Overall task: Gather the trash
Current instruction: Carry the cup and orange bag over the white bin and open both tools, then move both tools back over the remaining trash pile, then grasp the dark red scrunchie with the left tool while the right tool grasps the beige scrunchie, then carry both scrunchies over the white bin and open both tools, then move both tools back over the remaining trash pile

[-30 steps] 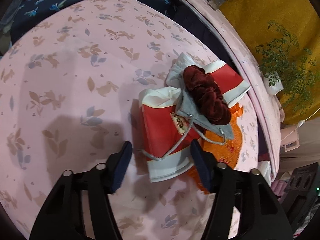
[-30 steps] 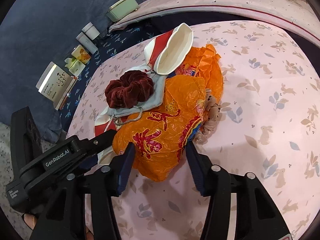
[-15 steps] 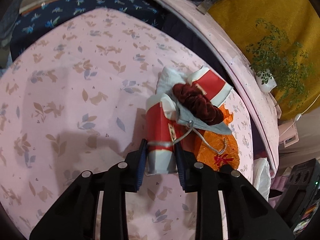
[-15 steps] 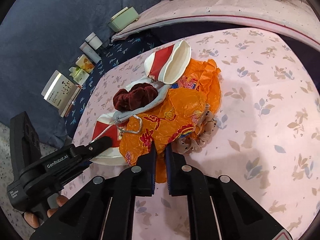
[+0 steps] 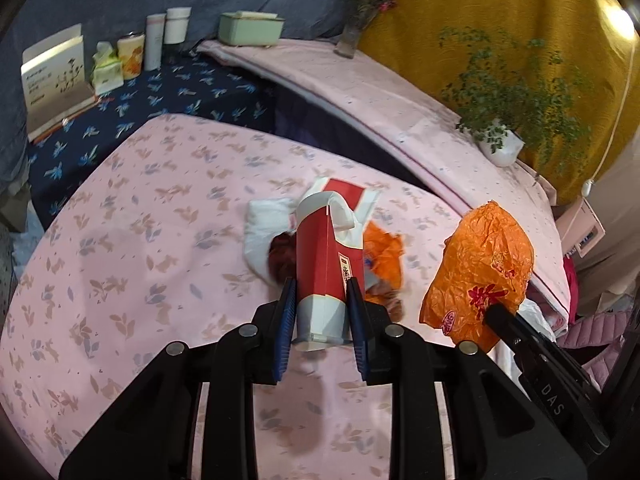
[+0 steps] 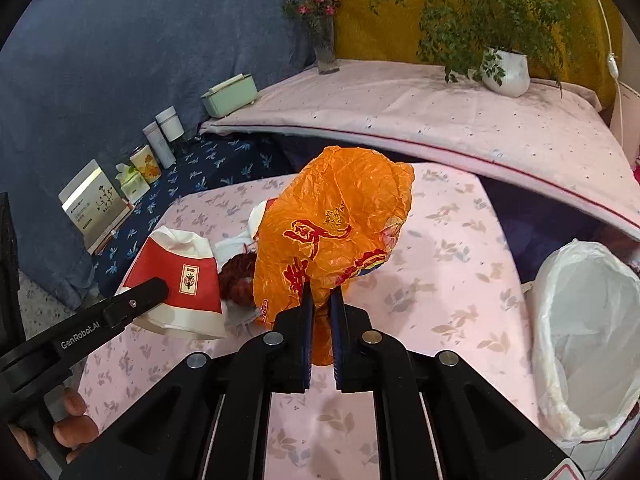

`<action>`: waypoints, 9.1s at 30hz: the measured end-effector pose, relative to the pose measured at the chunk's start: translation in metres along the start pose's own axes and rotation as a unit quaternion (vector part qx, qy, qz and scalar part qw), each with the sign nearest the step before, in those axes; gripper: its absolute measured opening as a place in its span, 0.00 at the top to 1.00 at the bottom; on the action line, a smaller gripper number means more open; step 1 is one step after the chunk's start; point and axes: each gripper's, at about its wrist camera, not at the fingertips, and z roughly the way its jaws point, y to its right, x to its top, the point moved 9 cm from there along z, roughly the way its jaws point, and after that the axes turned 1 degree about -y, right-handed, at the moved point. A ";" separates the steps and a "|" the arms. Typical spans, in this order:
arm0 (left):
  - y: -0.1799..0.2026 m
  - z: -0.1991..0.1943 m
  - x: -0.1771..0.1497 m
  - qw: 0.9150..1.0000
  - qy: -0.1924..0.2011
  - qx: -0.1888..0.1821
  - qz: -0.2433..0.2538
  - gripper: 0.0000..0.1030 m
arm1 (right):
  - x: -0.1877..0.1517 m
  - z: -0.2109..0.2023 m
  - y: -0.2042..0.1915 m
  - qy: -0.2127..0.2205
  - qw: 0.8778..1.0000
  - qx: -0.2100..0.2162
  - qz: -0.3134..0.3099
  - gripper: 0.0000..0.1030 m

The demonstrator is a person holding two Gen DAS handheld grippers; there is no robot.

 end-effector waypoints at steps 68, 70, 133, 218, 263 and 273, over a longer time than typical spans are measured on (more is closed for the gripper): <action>0.332 0.025 -0.072 0.968 -0.031 -0.113 0.221 0.47 | -0.013 -0.131 0.283 0.085 0.972 -0.153 0.160 0.63; 0.328 0.024 -0.071 0.969 -0.030 -0.112 0.219 0.47 | -0.012 -0.131 0.280 0.085 0.972 -0.154 0.156 0.63; -0.042 0.084 -0.018 0.994 -0.074 0.068 -0.029 0.33 | -0.044 0.074 0.002 -0.075 0.995 -0.049 -0.054 0.49; 0.369 0.012 -0.088 0.954 -0.044 -0.141 0.261 0.60 | -0.012 -0.146 0.300 0.090 0.970 -0.174 0.147 0.93; 0.260 0.033 -0.050 0.980 -0.035 -0.077 0.181 0.44 | 0.000 -0.100 0.228 0.063 0.980 -0.175 0.076 0.53; 0.179 0.046 -0.034 0.992 -0.033 -0.032 0.117 0.35 | 0.003 -0.066 0.173 0.040 0.987 -0.150 0.037 0.51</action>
